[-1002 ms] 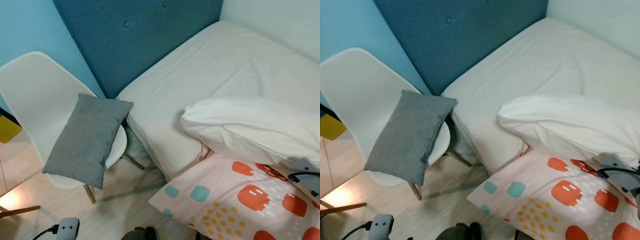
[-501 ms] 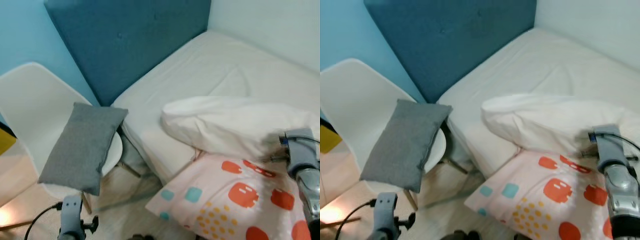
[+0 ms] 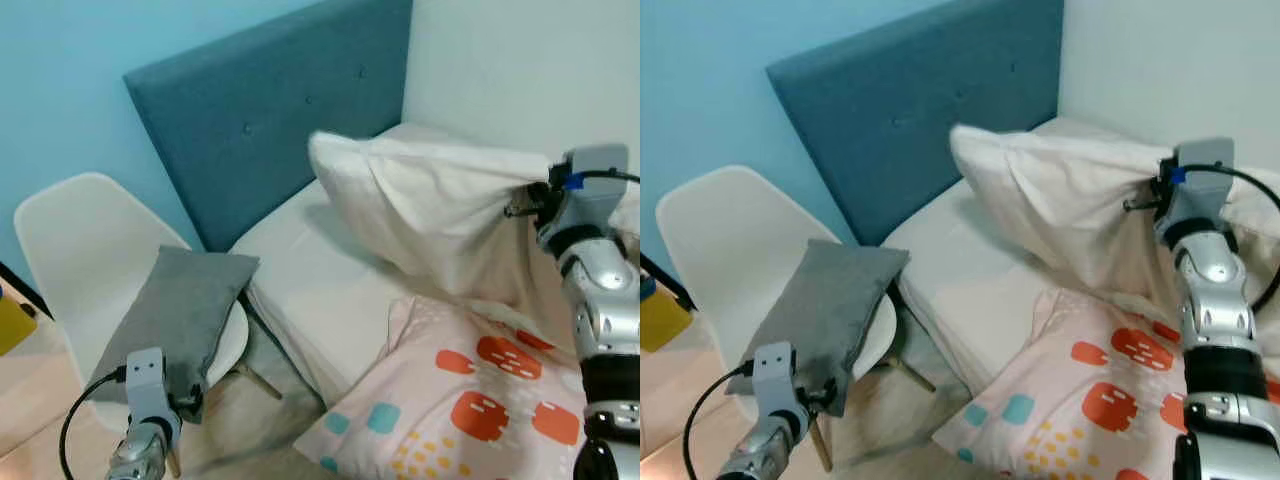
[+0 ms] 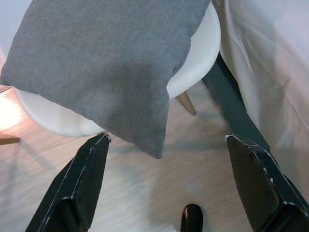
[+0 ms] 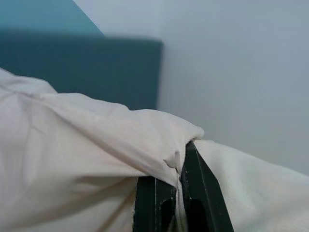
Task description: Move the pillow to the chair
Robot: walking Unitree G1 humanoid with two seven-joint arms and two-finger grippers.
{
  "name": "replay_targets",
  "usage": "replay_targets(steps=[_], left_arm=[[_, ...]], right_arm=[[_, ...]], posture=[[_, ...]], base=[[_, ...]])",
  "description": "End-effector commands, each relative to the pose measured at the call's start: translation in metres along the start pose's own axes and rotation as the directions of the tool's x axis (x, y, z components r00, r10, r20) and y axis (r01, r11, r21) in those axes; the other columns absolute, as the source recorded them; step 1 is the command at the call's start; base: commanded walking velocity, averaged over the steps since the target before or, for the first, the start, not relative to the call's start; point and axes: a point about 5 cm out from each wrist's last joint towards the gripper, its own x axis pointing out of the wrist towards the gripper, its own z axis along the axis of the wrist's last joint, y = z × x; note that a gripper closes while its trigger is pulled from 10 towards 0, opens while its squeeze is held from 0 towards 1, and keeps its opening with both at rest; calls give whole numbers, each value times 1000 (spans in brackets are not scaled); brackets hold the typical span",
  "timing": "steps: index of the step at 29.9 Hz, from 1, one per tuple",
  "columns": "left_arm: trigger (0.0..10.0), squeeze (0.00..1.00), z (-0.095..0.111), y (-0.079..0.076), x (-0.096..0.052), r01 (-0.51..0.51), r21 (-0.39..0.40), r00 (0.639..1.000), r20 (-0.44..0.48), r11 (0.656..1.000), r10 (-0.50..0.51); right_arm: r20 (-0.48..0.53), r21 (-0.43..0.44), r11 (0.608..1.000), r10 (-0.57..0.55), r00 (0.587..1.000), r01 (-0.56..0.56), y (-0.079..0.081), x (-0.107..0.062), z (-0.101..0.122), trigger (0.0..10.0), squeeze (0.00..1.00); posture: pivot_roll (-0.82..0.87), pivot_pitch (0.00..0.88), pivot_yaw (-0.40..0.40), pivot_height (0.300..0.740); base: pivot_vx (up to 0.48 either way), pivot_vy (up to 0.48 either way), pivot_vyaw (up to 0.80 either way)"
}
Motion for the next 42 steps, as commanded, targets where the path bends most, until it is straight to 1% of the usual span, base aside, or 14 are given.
replay_targets(steps=[1,4,5,6,7,11,13,14,17,18,19,24,32,42], left_arm=[[10000,0,-6,3,-1,-23,-18,999,-32,1000,22],[10000,0,-8,2,-2,-48,-31,998,-37,998,47],[10000,0,-8,3,-2,-56,-29,998,-39,998,55],[10000,0,-8,3,-2,-56,-29,998,-39,998,55],[10000,0,-10,5,-3,-78,-26,996,-43,997,77],[10000,0,-13,12,-4,-121,-27,991,-57,992,119],[10000,0,-18,20,-7,-163,-31,984,-78,986,161],[10000,0,-18,20,-7,-163,-31,984,-78,986,161],[10000,0,-33,32,-14,-209,-15,969,-139,978,205],[10000,0,-33,32,-14,-209,-15,969,-139,978,205],[10000,0,-41,35,-18,-218,0,961,-173,976,215],[10000,0,-50,36,-23,-219,36,956,-191,975,221],[10000,0,-63,28,-29,-166,86,959,-218,982,181],[10000,0,-95,21,-46,-100,141,930,-339,985,143]], right_arm=[[242,-2,997,72,968,-73,15,11,49,0,0],[405,-38,976,210,890,-213,40,23,95,0,0],[437,-43,968,242,866,-249,46,25,105,0,0],[437,-43,968,242,866,-249,46,25,105,0,0],[460,-52,946,308,833,-321,59,25,113,0,0],[429,-45,923,364,827,-382,75,25,103,0,0],[389,-7,902,401,830,-432,92,23,87,0,0],[389,-7,902,401,830,-432,92,23,87,0,0],[339,88,860,449,827,-503,122,11,61,0,0],[339,88,860,449,827,-503,122,11,61,0,0],[330,122,839,469,819,-530,134,6,54,0,0],[328,154,814,492,807,-559,147,0,49,0,0],[342,181,789,509,790,-587,157,-4,49,0,0],[354,205,762,527,773,-614,169,-9,50,0,0]], posture=[[-14,0,97,740],[-2,0,82,740],[-2,0,82,740],[-2,0,82,740],[4,0,74,740],[14,0,62,740],[23,0,55,740],[23,0,55,740],[42,0,53,740],[42,0,53,740],[44,0,54,740],[50,0,59,740],[59,0,56,740],[66,0,45,740]], base=[[0,0,544],[0,0,573],[0,0,594],[0,0,594],[0,0,613],[0,0,622],[0,0,628],[0,0,631],[0,0,629],[0,0,631],[-480,0,625],[-466,0,629],[0,0,630],[0,0,629]])
